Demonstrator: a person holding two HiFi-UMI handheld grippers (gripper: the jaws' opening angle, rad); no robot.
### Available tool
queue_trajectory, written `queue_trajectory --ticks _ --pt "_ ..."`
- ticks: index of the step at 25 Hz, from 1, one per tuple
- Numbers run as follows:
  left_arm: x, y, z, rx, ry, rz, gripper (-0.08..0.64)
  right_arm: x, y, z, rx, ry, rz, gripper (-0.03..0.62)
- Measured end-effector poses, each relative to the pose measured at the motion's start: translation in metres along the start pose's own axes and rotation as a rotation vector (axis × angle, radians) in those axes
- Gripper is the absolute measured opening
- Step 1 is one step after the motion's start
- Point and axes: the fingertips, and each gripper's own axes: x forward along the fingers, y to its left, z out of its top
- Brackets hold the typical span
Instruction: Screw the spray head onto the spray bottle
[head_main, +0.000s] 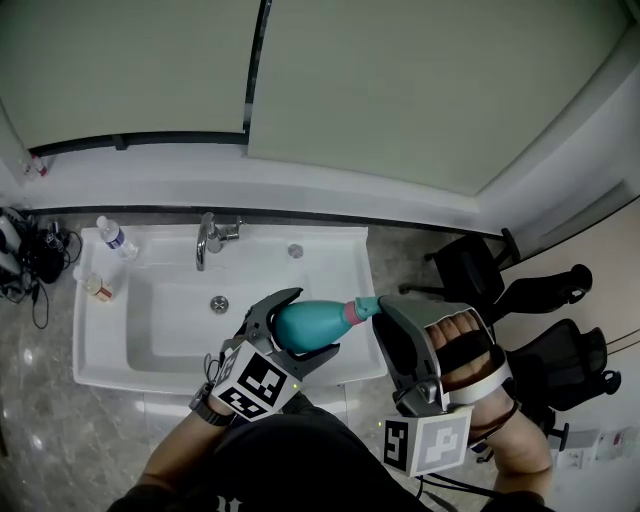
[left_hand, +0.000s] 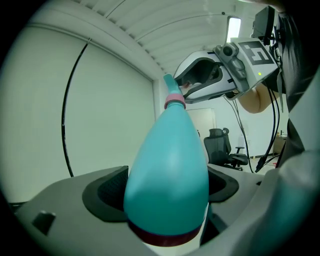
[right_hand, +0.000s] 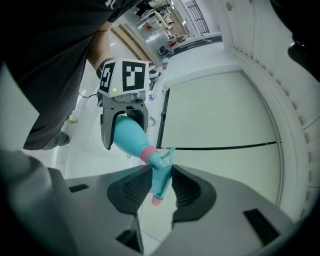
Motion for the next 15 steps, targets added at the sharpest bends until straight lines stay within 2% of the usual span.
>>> queue_trajectory --ticks 10,15 --pt "0.0026 -0.0008 -0.0037 -0.048 -0.02 0.006 0.434 0.0048 0.0055 0.0078 -0.17 0.091 0.0 0.126" --pt "0.003 -0.0032 -0.0049 -0.072 -0.044 -0.021 0.434 0.0087 0.0068 0.0059 -0.133 0.103 0.049 0.126"
